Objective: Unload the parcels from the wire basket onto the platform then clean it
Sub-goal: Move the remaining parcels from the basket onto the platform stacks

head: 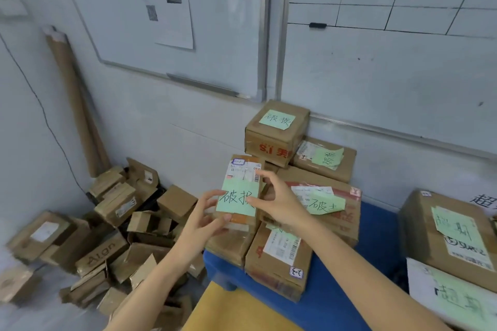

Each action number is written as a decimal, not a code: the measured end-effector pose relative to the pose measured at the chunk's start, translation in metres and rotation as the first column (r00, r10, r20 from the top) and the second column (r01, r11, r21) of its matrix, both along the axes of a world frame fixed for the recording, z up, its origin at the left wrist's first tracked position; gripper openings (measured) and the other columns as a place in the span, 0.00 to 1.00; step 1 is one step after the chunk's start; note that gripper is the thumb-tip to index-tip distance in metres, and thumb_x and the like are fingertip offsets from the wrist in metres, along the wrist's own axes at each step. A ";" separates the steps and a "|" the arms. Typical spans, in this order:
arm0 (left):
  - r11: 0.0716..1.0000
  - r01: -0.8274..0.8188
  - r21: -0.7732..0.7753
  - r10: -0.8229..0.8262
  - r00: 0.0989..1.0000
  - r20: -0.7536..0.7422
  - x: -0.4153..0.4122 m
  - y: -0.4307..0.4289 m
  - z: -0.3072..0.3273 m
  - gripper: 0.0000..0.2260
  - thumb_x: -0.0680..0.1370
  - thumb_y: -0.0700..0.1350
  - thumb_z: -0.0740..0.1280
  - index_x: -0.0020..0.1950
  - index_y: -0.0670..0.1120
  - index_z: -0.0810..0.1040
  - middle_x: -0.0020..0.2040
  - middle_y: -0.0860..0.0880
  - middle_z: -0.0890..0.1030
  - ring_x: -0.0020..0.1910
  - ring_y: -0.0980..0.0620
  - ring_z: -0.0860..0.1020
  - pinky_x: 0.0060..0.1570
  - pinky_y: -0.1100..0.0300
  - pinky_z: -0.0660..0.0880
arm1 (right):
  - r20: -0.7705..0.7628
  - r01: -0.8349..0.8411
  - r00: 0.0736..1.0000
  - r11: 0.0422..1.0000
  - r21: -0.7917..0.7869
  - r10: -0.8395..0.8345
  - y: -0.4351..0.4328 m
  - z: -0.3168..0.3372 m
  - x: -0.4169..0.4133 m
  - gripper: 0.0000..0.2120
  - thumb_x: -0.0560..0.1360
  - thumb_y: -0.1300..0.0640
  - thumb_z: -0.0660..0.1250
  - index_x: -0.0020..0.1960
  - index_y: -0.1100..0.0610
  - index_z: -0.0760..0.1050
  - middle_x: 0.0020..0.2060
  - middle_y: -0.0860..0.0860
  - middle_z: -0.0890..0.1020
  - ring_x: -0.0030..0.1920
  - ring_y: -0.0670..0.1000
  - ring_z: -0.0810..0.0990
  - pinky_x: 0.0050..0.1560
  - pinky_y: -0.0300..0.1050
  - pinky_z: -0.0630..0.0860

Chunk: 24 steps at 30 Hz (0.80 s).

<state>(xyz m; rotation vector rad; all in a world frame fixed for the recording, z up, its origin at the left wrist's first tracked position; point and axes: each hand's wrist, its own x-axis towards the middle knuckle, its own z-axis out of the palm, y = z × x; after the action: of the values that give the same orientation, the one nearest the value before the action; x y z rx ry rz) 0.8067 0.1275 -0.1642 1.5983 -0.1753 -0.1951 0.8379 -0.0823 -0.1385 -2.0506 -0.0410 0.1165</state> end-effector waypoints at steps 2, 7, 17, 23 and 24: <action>0.999 0.033 -0.017 -0.033 0.999 -0.025 0.015 0.005 -0.004 0.24 0.73 0.47 0.72 0.67 0.52 0.70 0.62 0.48 0.78 0.57 0.46 0.81 0.52 0.51 0.81 | -0.004 0.028 1.000 1.000 -0.005 -0.028 0.001 0.001 0.002 0.30 0.74 0.53 0.74 0.72 0.43 0.66 0.66 0.42 0.69 0.56 0.43 0.78 0.49 0.33 0.77; 0.991 0.134 -0.007 -0.134 0.990 -0.040 0.045 0.017 -0.015 0.20 0.77 0.42 0.70 0.67 0.51 0.70 0.63 0.47 0.78 0.58 0.47 0.81 0.53 0.48 0.81 | 0.075 0.121 0.991 0.988 -0.092 -0.114 0.001 0.000 0.005 0.25 0.75 0.51 0.72 0.69 0.43 0.68 0.67 0.43 0.70 0.56 0.41 0.77 0.44 0.30 0.69; 0.955 0.294 0.049 -0.295 0.955 0.018 0.082 0.033 -0.029 0.27 0.73 0.44 0.76 0.68 0.52 0.68 0.63 0.55 0.76 0.53 0.47 0.83 0.45 0.53 0.82 | 0.210 0.365 0.929 0.854 -0.371 -0.305 -0.023 -0.001 -0.004 0.27 0.76 0.48 0.70 0.73 0.45 0.65 0.70 0.45 0.69 0.68 0.46 0.69 0.62 0.39 0.64; 0.942 0.325 0.086 -0.331 0.941 0.074 0.094 0.035 -0.038 0.32 0.65 0.58 0.76 0.66 0.59 0.70 0.63 0.63 0.76 0.57 0.54 0.80 0.47 0.57 0.81 | 0.234 0.462 0.887 0.790 -0.403 -0.399 -0.030 0.002 -0.010 0.27 0.76 0.47 0.70 0.73 0.46 0.65 0.70 0.46 0.68 0.70 0.49 0.68 0.66 0.46 0.67; 0.938 0.336 0.084 -0.342 0.936 0.078 0.094 0.035 -0.040 0.30 0.65 0.58 0.76 0.65 0.61 0.70 0.63 0.64 0.76 0.57 0.54 0.80 0.47 0.57 0.81 | 0.237 0.473 0.881 0.784 -0.402 -0.410 -0.030 0.003 -0.010 0.27 0.76 0.48 0.70 0.73 0.46 0.65 0.71 0.46 0.68 0.70 0.49 0.67 0.66 0.46 0.67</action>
<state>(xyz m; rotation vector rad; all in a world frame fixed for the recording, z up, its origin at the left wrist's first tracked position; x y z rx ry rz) 0.9012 0.1625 -0.2040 1.6394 -0.5228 -0.3997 0.8275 -0.1127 -0.1358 -2.4713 0.4246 -0.3452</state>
